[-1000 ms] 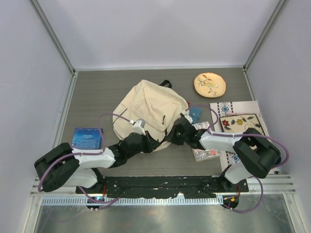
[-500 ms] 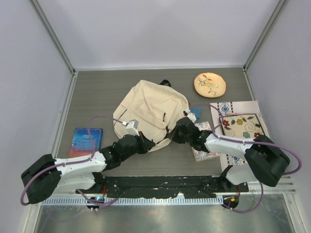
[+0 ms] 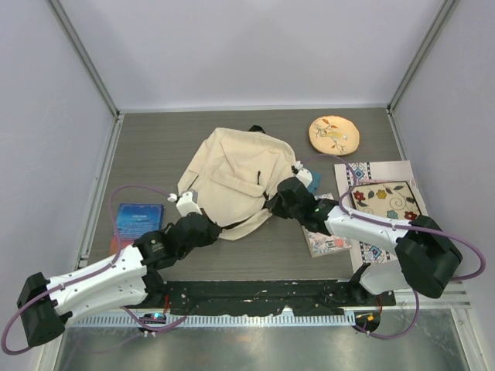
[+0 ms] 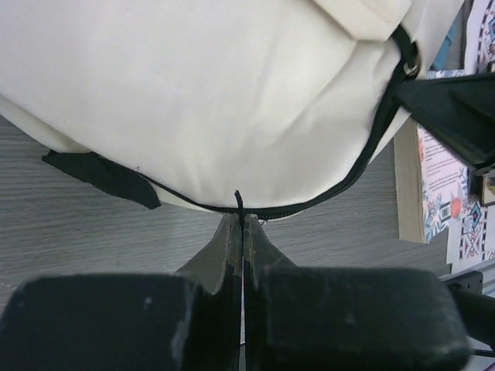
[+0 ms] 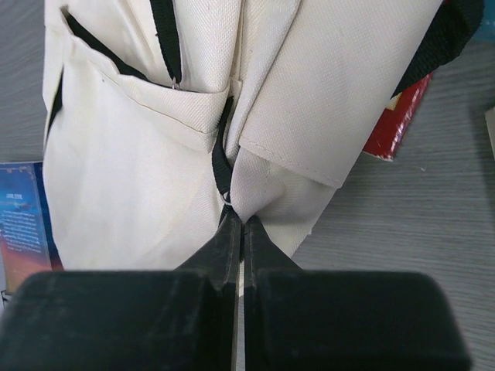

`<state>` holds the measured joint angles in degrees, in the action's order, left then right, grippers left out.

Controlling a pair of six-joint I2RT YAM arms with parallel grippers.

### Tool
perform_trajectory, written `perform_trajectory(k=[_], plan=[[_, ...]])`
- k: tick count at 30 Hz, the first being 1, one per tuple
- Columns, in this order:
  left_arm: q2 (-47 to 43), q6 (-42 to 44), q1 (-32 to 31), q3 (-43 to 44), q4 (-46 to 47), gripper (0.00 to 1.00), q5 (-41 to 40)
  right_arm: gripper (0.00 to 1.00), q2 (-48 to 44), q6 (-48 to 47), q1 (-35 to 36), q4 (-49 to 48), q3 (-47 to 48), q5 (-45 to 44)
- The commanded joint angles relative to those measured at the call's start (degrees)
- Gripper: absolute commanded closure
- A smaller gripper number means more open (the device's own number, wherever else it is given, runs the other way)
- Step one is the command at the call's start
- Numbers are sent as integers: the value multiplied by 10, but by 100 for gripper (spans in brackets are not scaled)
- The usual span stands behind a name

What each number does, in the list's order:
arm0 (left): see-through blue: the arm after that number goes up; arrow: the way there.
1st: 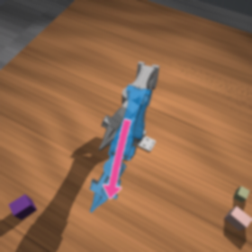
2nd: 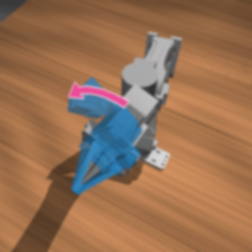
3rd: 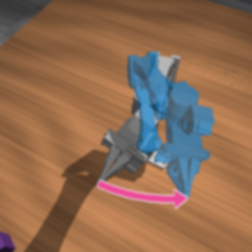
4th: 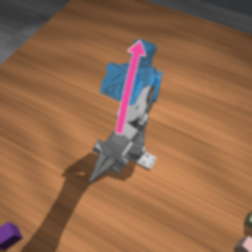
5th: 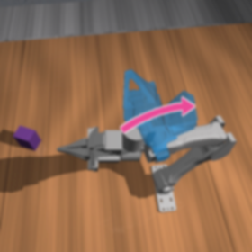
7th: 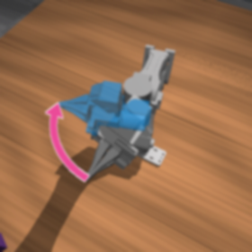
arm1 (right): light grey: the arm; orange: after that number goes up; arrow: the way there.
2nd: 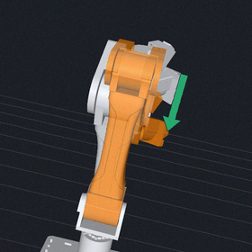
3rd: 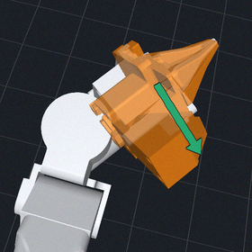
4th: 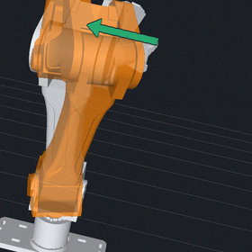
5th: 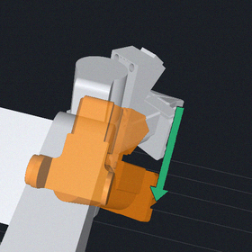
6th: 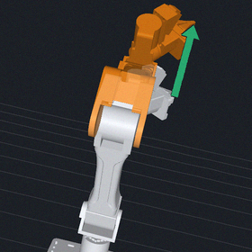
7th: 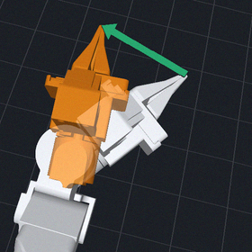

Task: Pack the student bag
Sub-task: Unzip the student bag at the center of the board.

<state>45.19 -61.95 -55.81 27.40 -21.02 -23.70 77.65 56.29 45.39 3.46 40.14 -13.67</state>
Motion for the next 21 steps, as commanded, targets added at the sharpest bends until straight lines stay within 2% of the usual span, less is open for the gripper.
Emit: perform_trajectory(k=[1, 4, 8, 12, 16, 18, 19, 20, 21], plan=[[6, 5, 1, 20, -97, 100, 9, 99, 11, -52, -11, -1, 64, -79], [5, 24, 1, 21, -81, 100, 48, 99, 33, -93, -12, 23, 114, -90], [27, 36, 1, 4, -4, 100, 86, 99, 71, -131, -15, 56, 184, -78], [81, 25, 1, 26, 32, 100, 81, 99, 101, -151, -27, 77, 202, -58], [116, -11, 1, 49, 40, 100, 53, 99, 97, -146, -64, 80, 180, 2], [120, -29, 1, 54, 40, 100, 41, 81, 77, -147, -91, 52, 144, 37], [121, -35, 1, 56, 33, 100, 30, 69, 70, -150, -100, 49, 130, 60], [120, -38, 1, 58, 33, 100, 29, 44, 62, -156, -111, 51, 125, 72], [120, -38, 1, 60, 36, 100, 29, 36, 41, -159, -131, 55, 121, 84]])
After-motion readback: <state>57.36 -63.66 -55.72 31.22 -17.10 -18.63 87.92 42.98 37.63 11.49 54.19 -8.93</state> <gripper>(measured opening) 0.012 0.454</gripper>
